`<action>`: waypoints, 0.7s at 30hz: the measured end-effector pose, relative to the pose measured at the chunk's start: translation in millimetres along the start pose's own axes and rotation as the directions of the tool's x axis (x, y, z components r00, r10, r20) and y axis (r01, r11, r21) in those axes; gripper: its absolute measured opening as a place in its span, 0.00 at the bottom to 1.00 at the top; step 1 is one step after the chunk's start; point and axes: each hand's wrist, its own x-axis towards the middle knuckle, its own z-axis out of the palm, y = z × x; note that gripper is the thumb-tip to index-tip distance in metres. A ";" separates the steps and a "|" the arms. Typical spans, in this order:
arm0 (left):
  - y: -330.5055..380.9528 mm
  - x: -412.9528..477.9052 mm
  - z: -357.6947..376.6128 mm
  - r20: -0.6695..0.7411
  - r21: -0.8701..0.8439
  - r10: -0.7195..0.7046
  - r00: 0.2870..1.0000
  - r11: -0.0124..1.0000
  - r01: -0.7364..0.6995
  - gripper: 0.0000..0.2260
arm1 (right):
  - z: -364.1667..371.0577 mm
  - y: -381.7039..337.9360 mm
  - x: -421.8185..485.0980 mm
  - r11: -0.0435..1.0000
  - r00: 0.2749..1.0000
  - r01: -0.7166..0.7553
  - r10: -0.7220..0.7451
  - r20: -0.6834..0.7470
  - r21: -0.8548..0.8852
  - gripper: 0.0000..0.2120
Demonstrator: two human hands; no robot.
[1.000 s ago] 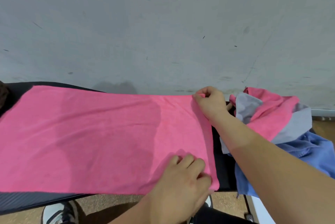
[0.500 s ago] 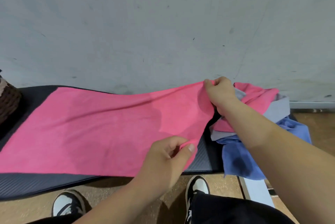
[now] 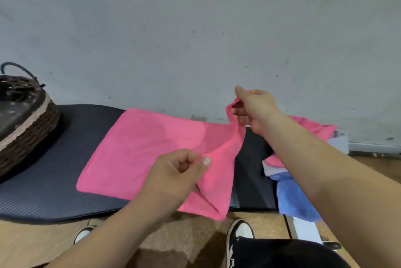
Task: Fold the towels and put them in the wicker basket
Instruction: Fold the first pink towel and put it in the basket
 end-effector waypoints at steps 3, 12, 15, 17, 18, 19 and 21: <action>-4.4 -3.6 -61.6 -0.128 0.077 -0.026 0.991 0.996 0.036 0.09 | 61.2 6.8 -6.5 0.999 0.998 0.010 -0.008 0.056 -0.038 0.11; -27.3 -18.9 -194.6 -0.428 0.253 -0.128 0.895 0.934 0.254 0.09 | 219.6 36.3 -6.0 0.994 0.989 -0.003 0.019 0.146 -0.106 0.16; -45.3 -14.0 -218.0 -0.484 0.278 -0.178 0.857 0.897 0.343 0.11 | 248.6 46.5 -1.1 0.990 0.989 -0.024 0.044 0.141 -0.139 0.21; -55.0 -10.8 -228.4 -0.501 0.312 -0.185 0.846 0.873 0.376 0.12 | 263.2 49.9 1.7 0.987 0.986 -0.049 0.072 0.151 -0.151 0.20; -58.7 -9.1 -232.2 -0.505 0.333 -0.177 0.845 0.863 0.380 0.12 | 269.1 51.7 3.6 0.985 0.984 -0.057 0.083 0.159 -0.161 0.20; -62.6 -7.4 -235.8 -0.509 0.361 -0.162 0.846 0.852 0.380 0.12 | 274.3 54.0 5.0 0.983 0.983 -0.051 0.081 0.166 -0.178 0.19; -71.3 -3.6 -242.8 -0.524 0.451 -0.107 0.845 0.807 0.382 0.13 | 281.4 59.4 7.0 0.974 0.980 -0.002 0.047 0.194 -0.226 0.17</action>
